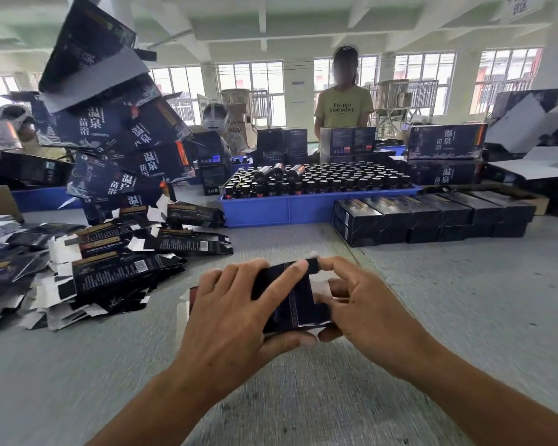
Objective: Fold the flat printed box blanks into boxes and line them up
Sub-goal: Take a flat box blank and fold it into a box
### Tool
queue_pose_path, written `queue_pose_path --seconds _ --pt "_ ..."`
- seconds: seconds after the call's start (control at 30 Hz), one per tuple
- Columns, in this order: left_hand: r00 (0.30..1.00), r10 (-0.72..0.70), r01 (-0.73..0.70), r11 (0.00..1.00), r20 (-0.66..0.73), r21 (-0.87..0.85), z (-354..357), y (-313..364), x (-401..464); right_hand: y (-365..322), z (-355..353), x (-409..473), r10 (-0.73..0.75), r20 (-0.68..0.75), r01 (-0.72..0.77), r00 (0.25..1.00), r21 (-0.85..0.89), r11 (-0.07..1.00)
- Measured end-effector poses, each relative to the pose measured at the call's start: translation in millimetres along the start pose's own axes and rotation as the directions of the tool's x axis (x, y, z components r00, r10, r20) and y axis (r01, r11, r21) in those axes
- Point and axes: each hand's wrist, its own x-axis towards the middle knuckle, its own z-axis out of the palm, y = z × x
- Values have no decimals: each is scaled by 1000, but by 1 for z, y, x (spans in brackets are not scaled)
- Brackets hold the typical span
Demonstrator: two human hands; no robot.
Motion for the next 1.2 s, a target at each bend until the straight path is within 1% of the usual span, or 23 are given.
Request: queue_pose_path --seconds 0.1,0.2,0.3,0.43,0.53,0.63,0.7,0.8,0.9,1.03,1.2 --pt "999 35 -35 999 13 -11 -1 0 0 0 -2 0 -45 -18 44 999 -30 999" --pt "999 41 -40 999 31 -31 -2 1 -1 1 -5 0 -93 -42 90 995 -73 993" --pt "1000 22 -21 999 21 -45 -1 1 -1 1 -5 -1 -167 -54 157 985 -152 976" --pt "1000 -16 17 998 18 -60 -3 1 0 2 -3 -2 -260 -43 236 965 -297 925" --pt "1000 -3 4 998 15 -61 -4 1 0 4 -3 -2 -259 -52 235 965 -279 931" --pt "1000 1 -1 997 4 -82 -5 -1 0 3 -2 -2 -216 -92 197 972 -183 963" --pt "1000 -6 6 994 1 -111 -7 -1 0 4 -1 -3 -216 -116 195 969 -169 966" --pt "1000 -14 12 988 -14 -151 -8 0 -2 4 0 -4 -275 -107 238 955 -272 932" --pt "999 -2 -6 984 -44 -180 -7 1 -3 3 0 -4 -315 -88 271 945 -329 905" --pt "998 -33 22 986 -61 -164 -7 1 -2 4 -1 -3 -347 -96 288 933 -379 879" --pt "999 -30 27 995 -23 -93 -4 1 -3 7 -2 -2 -421 -75 346 904 -451 823"
